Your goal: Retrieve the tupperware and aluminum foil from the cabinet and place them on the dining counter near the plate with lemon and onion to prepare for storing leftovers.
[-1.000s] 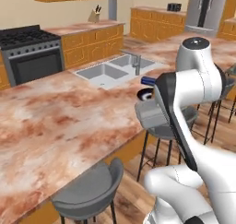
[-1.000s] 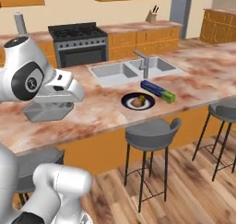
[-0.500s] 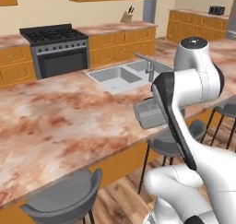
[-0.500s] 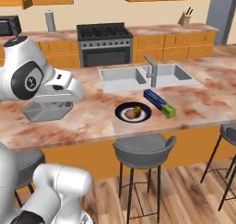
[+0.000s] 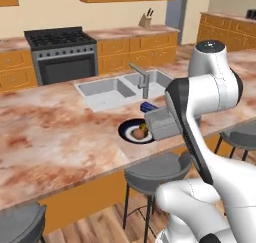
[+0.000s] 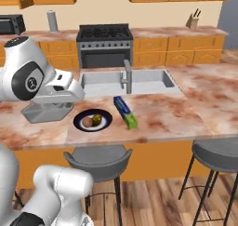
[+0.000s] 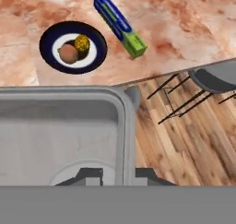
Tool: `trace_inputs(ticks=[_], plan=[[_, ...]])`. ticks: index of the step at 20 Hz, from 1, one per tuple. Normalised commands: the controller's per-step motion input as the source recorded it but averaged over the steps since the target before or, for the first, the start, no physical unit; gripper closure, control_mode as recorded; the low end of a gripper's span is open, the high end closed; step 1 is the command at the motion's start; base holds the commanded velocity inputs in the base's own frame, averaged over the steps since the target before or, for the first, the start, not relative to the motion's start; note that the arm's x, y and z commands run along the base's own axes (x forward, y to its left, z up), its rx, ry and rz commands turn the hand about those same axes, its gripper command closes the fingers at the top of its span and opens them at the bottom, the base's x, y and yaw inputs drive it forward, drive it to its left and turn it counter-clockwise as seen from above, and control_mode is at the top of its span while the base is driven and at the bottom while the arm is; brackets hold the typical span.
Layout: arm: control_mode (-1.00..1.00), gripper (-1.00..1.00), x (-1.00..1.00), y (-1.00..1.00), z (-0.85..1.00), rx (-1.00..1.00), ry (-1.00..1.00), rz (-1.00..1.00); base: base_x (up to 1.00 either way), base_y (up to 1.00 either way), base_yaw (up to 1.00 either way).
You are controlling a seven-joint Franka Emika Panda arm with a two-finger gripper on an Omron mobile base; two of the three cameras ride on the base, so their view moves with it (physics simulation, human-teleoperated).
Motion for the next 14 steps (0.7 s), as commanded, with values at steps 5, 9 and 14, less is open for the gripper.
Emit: trace_inputs(ticks=[5,9,14], plan=[[1.0,1.0,0.0,0.0,0.0,0.0,0.0,0.0,0.9,-0.23,0.41],[1.0,1.0,0.0,0.0,0.0,0.0,0.0,0.0,1.0,0.01,0.54],[1.0,1.0,0.0,0.0,0.0,0.0,0.0,0.0,0.98,0.13,0.53]])
